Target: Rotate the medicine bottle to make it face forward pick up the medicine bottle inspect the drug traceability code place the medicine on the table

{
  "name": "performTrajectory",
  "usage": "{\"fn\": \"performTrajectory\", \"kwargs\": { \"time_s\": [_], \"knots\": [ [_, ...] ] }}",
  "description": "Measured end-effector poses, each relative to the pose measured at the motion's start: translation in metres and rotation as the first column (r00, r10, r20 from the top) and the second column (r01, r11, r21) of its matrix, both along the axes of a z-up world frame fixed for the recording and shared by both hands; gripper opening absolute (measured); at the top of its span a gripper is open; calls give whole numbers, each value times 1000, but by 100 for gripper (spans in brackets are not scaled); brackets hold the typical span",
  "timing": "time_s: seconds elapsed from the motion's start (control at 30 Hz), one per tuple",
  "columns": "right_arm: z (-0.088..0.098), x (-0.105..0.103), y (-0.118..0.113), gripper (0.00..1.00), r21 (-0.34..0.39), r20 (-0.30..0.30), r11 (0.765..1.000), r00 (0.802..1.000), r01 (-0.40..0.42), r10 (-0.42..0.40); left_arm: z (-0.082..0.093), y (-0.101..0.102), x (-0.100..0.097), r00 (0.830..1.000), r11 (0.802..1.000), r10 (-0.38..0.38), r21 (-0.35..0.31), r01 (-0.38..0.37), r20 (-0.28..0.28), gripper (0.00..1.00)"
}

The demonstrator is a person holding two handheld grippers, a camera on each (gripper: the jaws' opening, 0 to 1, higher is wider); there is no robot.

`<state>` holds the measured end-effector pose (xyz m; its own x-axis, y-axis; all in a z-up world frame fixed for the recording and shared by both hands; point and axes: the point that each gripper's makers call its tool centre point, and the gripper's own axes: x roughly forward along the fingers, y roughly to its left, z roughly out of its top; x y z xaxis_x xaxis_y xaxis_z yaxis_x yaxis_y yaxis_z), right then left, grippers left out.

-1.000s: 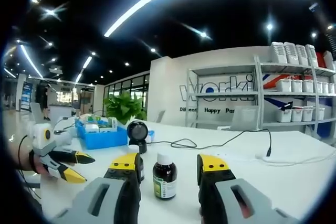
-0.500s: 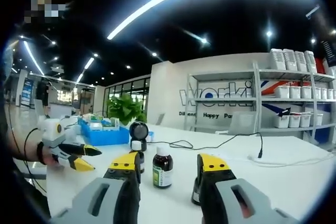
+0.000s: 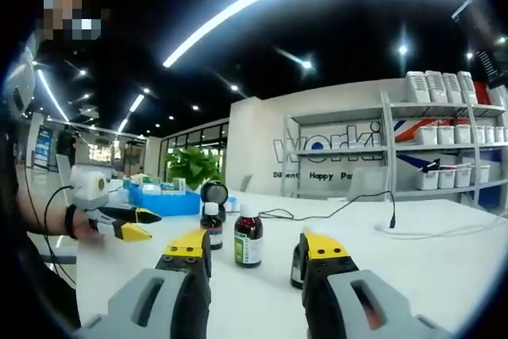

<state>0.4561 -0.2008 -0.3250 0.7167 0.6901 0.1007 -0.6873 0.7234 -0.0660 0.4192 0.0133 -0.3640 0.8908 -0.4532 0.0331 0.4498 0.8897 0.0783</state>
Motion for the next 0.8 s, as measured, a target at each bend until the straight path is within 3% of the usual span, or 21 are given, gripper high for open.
{"fn": "performTrajectory", "kwargs": {
  "time_s": [0.17, 0.23, 0.53, 0.8],
  "knots": [
    [-11, 0, -5, 40, 6, -10, 1000, 1000, 7, -7, -1, 0, 0, 1000, 1000, 0, 5, 0, -1, 37],
    [-10, -1, -6, 40, 65, -22, 998, 1000, -1, 2, -1, 0, 0, 1000, 1000, 1, 5, -1, 0, 37],
    [-15, 0, -6, 39, 37, -12, 999, 1000, 19, -19, -1, -2, -1, 1000, 1000, -4, 11, 4, 0, 37],
    [-18, -7, 3, 38, 20, -18, 1000, 1000, -20, 20, 0, 2, 1, 1000, 1000, 13, 3, -13, 2, 37]
  ]
}}
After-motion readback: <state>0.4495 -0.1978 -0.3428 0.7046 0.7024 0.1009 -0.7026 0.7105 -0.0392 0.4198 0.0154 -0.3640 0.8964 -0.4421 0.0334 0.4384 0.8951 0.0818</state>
